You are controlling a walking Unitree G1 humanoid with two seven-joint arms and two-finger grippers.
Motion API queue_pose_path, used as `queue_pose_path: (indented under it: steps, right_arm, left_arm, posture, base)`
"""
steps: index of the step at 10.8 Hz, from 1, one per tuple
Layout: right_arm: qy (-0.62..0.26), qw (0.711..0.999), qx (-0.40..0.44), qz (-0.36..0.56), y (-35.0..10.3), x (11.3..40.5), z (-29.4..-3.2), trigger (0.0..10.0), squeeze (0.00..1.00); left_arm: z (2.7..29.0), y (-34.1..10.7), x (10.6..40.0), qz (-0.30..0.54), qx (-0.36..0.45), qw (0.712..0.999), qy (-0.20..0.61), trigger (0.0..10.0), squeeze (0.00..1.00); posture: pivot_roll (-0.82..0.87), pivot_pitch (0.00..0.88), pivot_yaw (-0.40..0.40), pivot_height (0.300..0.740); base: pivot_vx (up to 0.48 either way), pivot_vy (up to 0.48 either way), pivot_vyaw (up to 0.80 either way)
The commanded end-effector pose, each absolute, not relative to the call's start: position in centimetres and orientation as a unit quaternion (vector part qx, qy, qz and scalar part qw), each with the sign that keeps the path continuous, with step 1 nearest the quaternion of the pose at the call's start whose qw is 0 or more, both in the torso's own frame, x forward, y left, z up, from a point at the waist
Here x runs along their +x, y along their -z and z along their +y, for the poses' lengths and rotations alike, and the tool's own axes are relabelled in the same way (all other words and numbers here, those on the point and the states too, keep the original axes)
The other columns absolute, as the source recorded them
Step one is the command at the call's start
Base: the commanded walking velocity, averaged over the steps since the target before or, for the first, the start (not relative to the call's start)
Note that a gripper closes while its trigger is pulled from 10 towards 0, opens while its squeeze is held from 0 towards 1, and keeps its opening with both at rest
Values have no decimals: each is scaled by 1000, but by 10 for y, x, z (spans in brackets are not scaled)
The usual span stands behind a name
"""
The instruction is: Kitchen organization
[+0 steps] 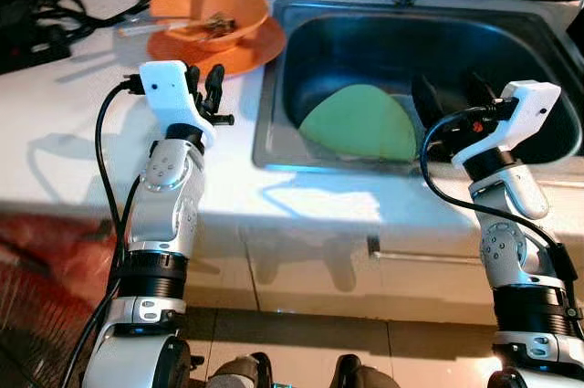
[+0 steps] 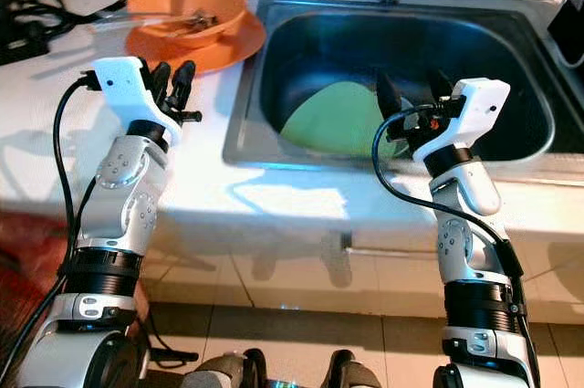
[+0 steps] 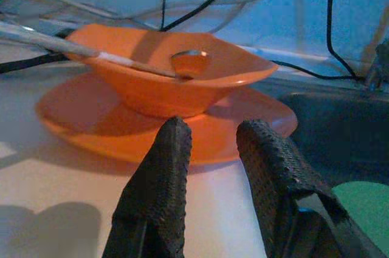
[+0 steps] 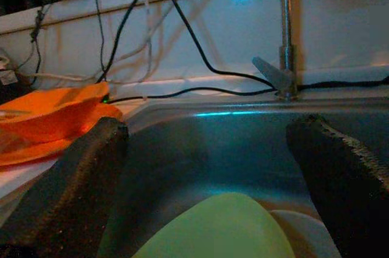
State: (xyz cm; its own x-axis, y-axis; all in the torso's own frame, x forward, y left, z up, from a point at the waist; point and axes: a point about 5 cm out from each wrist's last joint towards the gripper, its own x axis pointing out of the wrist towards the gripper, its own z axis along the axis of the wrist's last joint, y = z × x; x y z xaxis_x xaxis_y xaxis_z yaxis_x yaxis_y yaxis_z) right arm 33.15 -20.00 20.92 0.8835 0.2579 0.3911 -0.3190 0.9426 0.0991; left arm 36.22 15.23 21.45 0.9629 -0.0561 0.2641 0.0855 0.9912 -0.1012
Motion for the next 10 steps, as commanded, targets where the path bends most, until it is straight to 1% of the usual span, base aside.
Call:
queue_pose_path:
  steps: [1,8,10]
  right_arm:
    - [-143,967,80,-193,-210,331,-202,10000,0]
    - [-151,966,80,-191,-209,331,-200,10000,0]
    - [-154,966,80,-191,-209,331,-199,10000,0]
  left_arm:
    - [151,-218,361,-138,-52,988,37,10000,0]
    - [141,-217,356,-142,-56,987,57,10000,0]
    - [134,-219,353,-149,-55,984,76,10000,0]
  posture:
    - [90,191,18,740]
    - [94,190,17,740]
    - [94,190,19,740]
  base:
    - [315,0,0]
    - [310,0,0]
    - [0,0,0]
